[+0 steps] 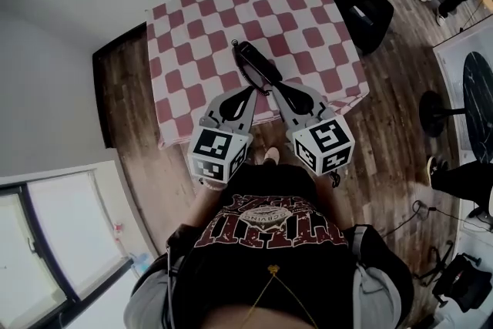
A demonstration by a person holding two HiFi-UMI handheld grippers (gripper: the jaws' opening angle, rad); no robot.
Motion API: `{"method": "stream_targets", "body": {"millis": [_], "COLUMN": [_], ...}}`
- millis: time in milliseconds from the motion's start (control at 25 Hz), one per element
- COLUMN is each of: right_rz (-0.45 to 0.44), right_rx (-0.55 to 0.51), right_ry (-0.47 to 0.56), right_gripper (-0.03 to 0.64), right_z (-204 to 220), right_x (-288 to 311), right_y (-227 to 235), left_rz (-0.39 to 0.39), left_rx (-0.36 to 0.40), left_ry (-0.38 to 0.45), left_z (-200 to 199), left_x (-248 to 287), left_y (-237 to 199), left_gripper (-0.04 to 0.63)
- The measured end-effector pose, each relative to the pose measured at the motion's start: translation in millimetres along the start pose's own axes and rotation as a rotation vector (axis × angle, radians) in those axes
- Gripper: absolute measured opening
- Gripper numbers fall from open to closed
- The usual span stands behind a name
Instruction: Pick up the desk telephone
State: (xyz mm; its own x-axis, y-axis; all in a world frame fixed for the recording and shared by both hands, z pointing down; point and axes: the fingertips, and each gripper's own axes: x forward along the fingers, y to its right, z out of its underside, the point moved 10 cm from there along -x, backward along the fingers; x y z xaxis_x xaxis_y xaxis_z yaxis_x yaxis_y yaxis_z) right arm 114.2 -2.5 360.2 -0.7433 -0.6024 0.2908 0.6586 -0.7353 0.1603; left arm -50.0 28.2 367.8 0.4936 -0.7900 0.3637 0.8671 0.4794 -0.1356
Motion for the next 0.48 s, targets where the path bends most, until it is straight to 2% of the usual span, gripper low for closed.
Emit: {"method": "stream_targets", "body": {"millis": [480], "right_rz": [0.069], "right_rx": [-0.006], "right_ry": [-0.021], "right_gripper": [0.020], "right_z": [-22], "right_x": [57], "right_y": [13], "left_rz": [0.071], "left_rx": [0.019], "left_ry": [-0.001], "left_z": [-20], "left_x": [28], "left_y": [-64], "left_gripper": [0.000]}}
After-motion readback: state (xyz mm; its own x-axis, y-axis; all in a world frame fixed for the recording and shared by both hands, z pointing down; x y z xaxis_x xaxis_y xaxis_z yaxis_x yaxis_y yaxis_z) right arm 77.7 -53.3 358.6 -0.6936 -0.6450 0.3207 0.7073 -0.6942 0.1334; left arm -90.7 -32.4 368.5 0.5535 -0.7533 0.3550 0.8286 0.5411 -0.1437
